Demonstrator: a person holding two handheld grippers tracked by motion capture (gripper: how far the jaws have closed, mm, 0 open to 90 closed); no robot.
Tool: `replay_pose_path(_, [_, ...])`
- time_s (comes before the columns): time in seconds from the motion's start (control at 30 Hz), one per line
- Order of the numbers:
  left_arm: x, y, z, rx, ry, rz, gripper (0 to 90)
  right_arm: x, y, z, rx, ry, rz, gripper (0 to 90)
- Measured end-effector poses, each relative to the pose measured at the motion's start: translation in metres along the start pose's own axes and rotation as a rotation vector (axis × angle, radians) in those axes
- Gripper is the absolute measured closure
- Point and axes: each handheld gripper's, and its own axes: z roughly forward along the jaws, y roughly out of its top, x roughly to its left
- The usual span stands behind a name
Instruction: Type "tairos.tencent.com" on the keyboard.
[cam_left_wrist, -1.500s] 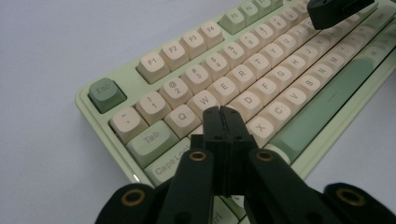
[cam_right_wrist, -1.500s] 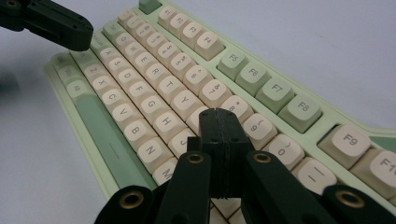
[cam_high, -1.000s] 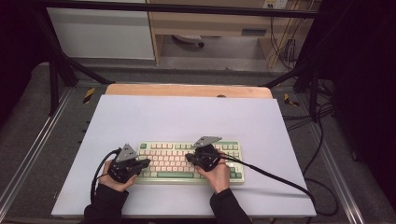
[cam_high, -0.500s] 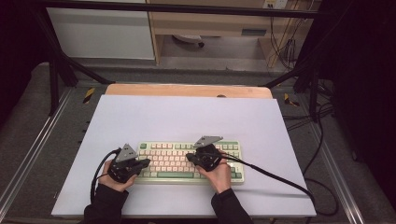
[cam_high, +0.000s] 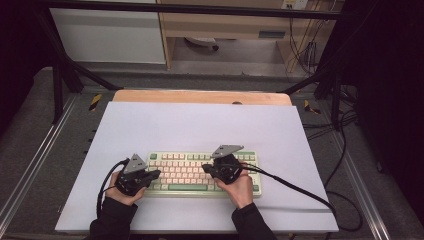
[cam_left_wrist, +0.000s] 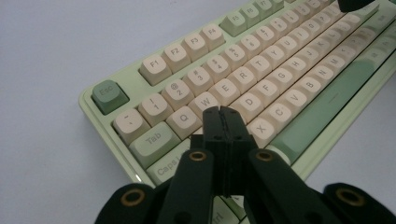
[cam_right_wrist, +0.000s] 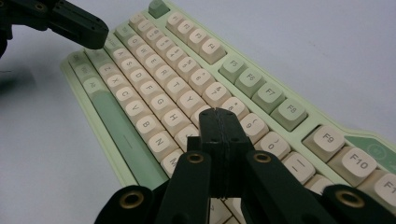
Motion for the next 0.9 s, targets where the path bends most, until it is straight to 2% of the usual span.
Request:
replay_pose_path(0.47, [-0.008,0.007,0.002,-0.009,0.001,0.022,90.0,-0.003,-0.009,-0.018,-0.001,0.003,0.005,90.0])
replay_pose_path(0.9, [-0.013,0.020,0.011,-0.008,0.003,0.037,90.0,-0.012,-0.028,-0.034,0.005,-0.004,0.026,90.0])
